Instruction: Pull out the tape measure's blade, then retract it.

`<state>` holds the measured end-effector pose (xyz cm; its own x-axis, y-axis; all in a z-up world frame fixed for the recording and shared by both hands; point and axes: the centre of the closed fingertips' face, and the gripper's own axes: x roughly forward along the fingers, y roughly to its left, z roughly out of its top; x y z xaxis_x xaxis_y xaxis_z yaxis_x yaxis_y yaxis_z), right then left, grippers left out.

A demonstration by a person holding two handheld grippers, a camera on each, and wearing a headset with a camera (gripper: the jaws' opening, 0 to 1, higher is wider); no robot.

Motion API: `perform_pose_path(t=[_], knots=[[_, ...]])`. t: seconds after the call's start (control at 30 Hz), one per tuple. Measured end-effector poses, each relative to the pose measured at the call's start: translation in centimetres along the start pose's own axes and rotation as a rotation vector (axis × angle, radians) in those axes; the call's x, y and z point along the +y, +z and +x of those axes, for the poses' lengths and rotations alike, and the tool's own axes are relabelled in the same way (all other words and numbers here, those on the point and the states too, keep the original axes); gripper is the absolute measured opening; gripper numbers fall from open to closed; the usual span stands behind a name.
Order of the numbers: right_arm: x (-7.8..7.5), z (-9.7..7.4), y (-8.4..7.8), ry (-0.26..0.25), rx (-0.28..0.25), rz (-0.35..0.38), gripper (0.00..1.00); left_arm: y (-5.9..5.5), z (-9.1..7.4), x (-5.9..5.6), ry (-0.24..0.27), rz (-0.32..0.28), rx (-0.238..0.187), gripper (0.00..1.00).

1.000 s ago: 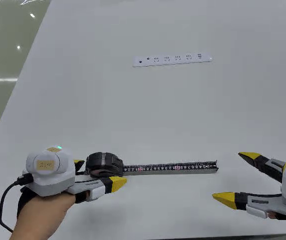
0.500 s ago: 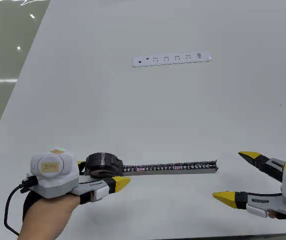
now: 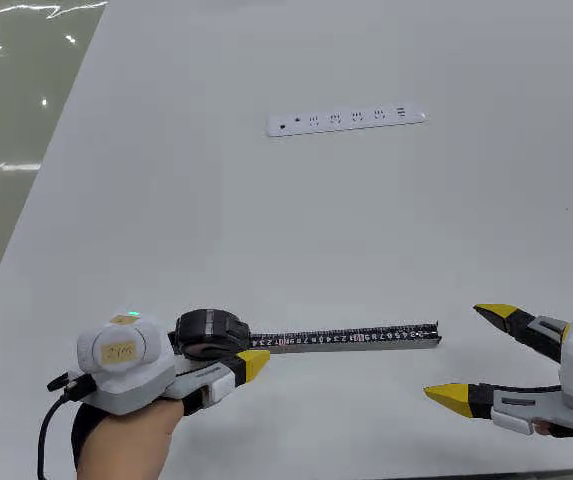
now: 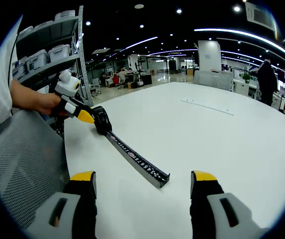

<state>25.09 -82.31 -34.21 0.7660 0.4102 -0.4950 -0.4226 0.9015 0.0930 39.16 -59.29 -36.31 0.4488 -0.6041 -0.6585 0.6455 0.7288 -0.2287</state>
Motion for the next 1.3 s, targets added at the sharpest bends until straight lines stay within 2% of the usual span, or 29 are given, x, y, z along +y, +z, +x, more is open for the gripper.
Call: perform_pose_path(t=[0.13,0.43,0.7,1.03,1.3], knots=[[0.2,0.3,-0.1,0.013,-0.004,0.000,0.78,0.1,0.5,0.2,0.031,-0.034,-0.014,0.81],[0.2,1.0,-0.7,0.041,0.008,-0.016,0.75,0.1,0.8,0.5,0.093,-0.042,-0.021,0.78],[-0.9,1.5,-1.2,0.065,0.023,-0.058,0.71,0.2,1.1,1.0,0.155,-0.069,-0.037,0.77],[-2.3,2.7,-1.6,0.102,0.048,-0.090,0.67,0.1,1.4,1.6,0.200,-0.074,-0.033,0.71],[-2.6,3.4,-1.1,0.138,0.051,-0.107,0.62,-0.1,1.6,2.0,0.218,-0.063,-0.024,0.69]])
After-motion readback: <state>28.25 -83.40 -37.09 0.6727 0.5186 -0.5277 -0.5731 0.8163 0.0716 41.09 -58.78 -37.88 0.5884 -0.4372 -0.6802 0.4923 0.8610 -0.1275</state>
